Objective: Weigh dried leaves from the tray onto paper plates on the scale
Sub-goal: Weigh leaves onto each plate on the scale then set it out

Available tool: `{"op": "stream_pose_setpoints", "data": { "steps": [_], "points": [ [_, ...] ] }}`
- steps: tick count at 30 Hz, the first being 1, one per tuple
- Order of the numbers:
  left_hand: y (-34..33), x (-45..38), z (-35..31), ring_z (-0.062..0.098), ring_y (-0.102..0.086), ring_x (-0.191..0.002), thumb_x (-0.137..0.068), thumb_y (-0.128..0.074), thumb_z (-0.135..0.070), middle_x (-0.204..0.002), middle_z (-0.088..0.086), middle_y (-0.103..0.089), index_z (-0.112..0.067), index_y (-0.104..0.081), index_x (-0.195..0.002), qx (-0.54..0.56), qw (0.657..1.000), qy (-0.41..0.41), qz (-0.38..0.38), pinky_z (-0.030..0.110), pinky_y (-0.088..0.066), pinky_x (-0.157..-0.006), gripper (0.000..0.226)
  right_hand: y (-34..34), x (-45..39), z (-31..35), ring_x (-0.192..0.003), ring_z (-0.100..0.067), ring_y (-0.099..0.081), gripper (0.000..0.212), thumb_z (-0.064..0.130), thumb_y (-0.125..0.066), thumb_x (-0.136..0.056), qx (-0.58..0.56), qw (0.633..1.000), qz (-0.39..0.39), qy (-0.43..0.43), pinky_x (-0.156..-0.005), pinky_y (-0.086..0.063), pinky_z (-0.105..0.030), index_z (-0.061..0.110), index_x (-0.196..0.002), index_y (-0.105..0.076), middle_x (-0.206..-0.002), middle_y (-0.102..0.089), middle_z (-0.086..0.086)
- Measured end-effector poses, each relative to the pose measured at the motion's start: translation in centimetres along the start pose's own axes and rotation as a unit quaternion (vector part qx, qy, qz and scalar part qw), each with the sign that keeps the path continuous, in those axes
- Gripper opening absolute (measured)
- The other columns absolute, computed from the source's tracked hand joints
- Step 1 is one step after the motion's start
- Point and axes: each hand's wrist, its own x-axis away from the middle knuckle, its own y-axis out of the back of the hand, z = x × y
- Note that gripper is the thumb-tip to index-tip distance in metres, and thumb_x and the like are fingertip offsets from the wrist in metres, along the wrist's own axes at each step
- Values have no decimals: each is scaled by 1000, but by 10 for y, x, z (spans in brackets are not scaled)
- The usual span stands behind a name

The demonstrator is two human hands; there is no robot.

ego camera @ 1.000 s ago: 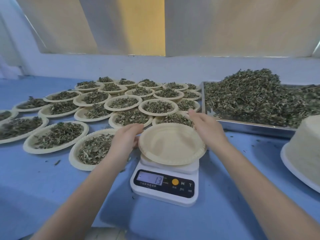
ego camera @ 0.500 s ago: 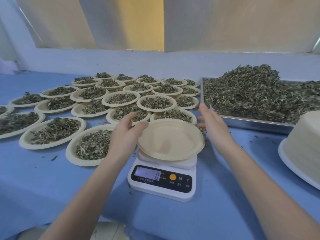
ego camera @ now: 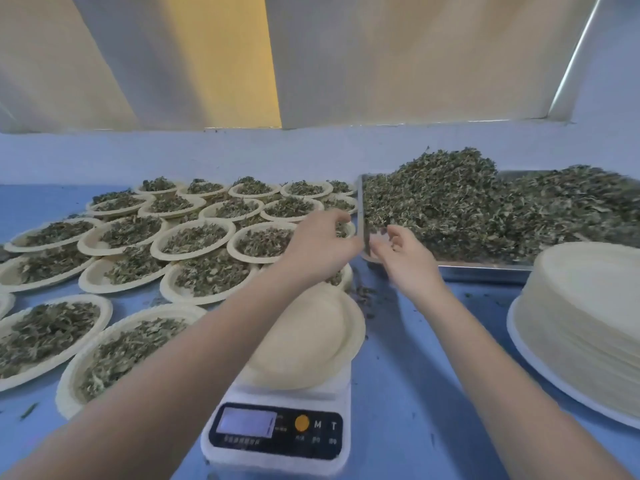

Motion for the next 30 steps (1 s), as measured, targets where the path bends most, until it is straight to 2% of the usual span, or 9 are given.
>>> {"op": "stream_pose_setpoints", "data": {
  "steps": [3,6,9,14,17,22,25,28,30],
  "points": [
    [-15,-44,-24,24,-50,-118,-89,-54,-25,-133,10,-53,-10,-53,-126,-117,984,-31,128,27,-38,-87,40,17,-44,-7,-124,-29,-48,56,27,-54,-89,96,993,-47,-50,-90,-38,-30,11,-141,-41,-138,-50,-13],
    [-28,-81,-35,28,-55,-96,-91,-48,-17,-117,19,-58,-3,-54,-104,-226,945,-64,226,29,-39,-62,20,34,-89,-20,-121,-35,-50,51,26,-53,-87,137,977,-104,-124,-96,-41,-37,7,-134,-45,-133,-52,-19],
    [-39,-113,-32,26,-52,-94,-93,-44,-15,-118,19,-55,2,-49,-123,-277,919,-83,269,28,-36,-58,35,40,-126,-38,-124,-36,-45,48,26,-51,-87,182,951,-133,-212,-100,-38,-41,8,-132,-45,-135,-47,-17],
    [-61,-156,-11,29,-48,-113,-91,-45,-10,-130,20,-47,0,-39,-134,-226,935,-70,266,35,-45,-85,45,15,-169,-59,-134,-36,-27,57,26,-53,-91,382,904,2,-193,-105,-33,-48,17,-142,-30,-148,-27,-13],
    [-75,-179,3,29,-49,-106,-90,-45,-7,-125,20,-47,0,-40,-128,-188,942,-64,269,33,-42,-79,39,6,-209,-63,-139,-34,-20,63,29,-51,-92,383,915,43,-122,-107,-30,-50,26,-148,-22,-155,-15,-6],
    [-98,-196,29,32,-45,-113,-88,-46,-5,-125,19,-45,2,-35,-135,-155,948,-56,271,41,-43,-92,49,-7,-264,-74,-143,-36,-10,60,41,-46,-93,404,906,118,-47,-112,-22,-55,38,-148,-21,-160,-6,-2],
    [-104,-199,40,34,-43,-113,-86,-45,-1,-122,22,-44,3,-37,-129,-130,953,-42,269,37,-41,-86,44,-18,-272,-88,-142,-35,-16,56,50,-34,-95,457,872,164,-57,-113,-19,-54,30,-147,-29,-158,-14,-4],
    [-103,-200,46,32,-48,-107,-84,-44,0,-116,20,-50,1,-42,-127,-82,968,-39,234,38,-45,-84,43,-18,-275,-77,-131,-31,-41,61,55,-26,-93,471,862,186,-30,-103,-37,-43,20,-137,-49,-148,-40,-10],
    [-99,-199,48,30,-49,-107,-83,-45,-1,-115,16,-51,-3,-46,-121,-57,976,-41,207,41,-45,-87,38,-12,-281,-60,-122,-28,-50,64,62,-25,-88,468,867,170,-24,-94,-42,-40,26,-130,-56,-140,-50,-7]
  ]
}}
